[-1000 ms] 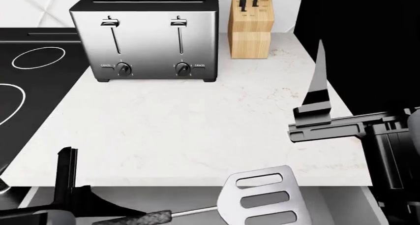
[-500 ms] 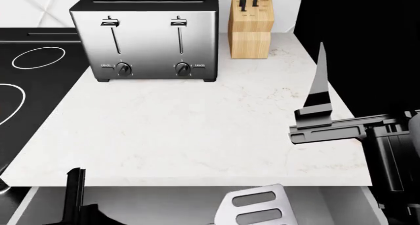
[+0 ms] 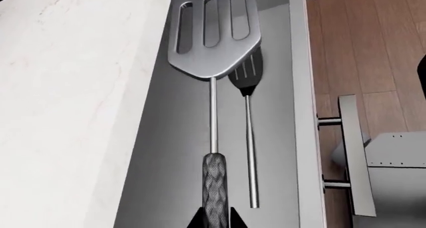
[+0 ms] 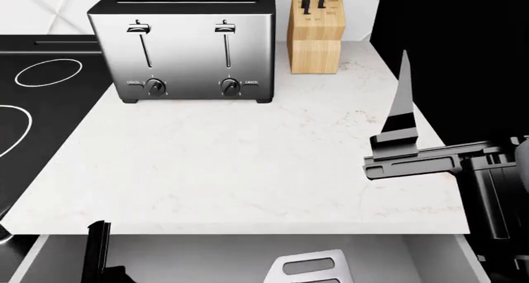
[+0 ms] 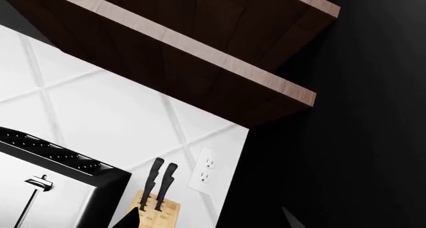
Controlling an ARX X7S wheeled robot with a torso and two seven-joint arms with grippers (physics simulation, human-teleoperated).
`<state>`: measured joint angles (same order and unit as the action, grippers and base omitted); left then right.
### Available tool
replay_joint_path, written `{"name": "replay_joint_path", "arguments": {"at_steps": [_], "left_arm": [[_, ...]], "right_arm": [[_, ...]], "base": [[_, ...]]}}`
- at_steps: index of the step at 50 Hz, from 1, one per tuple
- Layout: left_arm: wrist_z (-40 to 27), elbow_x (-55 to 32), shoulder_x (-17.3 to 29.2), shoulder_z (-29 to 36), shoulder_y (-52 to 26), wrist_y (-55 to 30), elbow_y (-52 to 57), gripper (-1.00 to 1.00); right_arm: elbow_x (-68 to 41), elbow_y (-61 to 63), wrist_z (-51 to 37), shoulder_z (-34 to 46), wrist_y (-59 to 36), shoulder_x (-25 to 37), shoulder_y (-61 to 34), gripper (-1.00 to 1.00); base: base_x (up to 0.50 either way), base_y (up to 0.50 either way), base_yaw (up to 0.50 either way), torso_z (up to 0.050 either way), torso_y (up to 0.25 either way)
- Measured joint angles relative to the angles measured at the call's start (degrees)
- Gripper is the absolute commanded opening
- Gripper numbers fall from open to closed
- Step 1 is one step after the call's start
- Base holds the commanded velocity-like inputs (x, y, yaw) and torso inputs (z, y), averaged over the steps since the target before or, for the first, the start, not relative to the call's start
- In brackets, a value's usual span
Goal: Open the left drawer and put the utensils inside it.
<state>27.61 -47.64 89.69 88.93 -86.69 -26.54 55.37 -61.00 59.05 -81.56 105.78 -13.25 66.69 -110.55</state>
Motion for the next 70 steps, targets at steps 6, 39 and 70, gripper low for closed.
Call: {"name": "replay_joint_path", "arguments": {"at_steps": [6,39,70], "left_arm": [[-0.09,1.04,0.10,0.65,0.84,0.39,-0.13,-1.00],[-2.23,3.71,0.29,3.49,4.75,2.82,-1.22,-1.00],[-3.29,-0.13,0.21,3.60,5.68,0.54,-2.14,-1.00]], "right_arm": [[-0.20,0.04,-0.10,0.11,-0.11,-0.12,-0.28,1.00],[-0.08,0.04,-0.45,1.05,0.14,-0.30,-0.90,1.00],[0.26,-0.08,-0.62,1.75,0.45,-0.42,-1.11,1.00]], "base": [[0.00,0.00,0.00,0.000,0.000],[0.00,0.00,0.00,0.000,0.000],[0.00,0.00,0.00,0.000,0.000]]}}
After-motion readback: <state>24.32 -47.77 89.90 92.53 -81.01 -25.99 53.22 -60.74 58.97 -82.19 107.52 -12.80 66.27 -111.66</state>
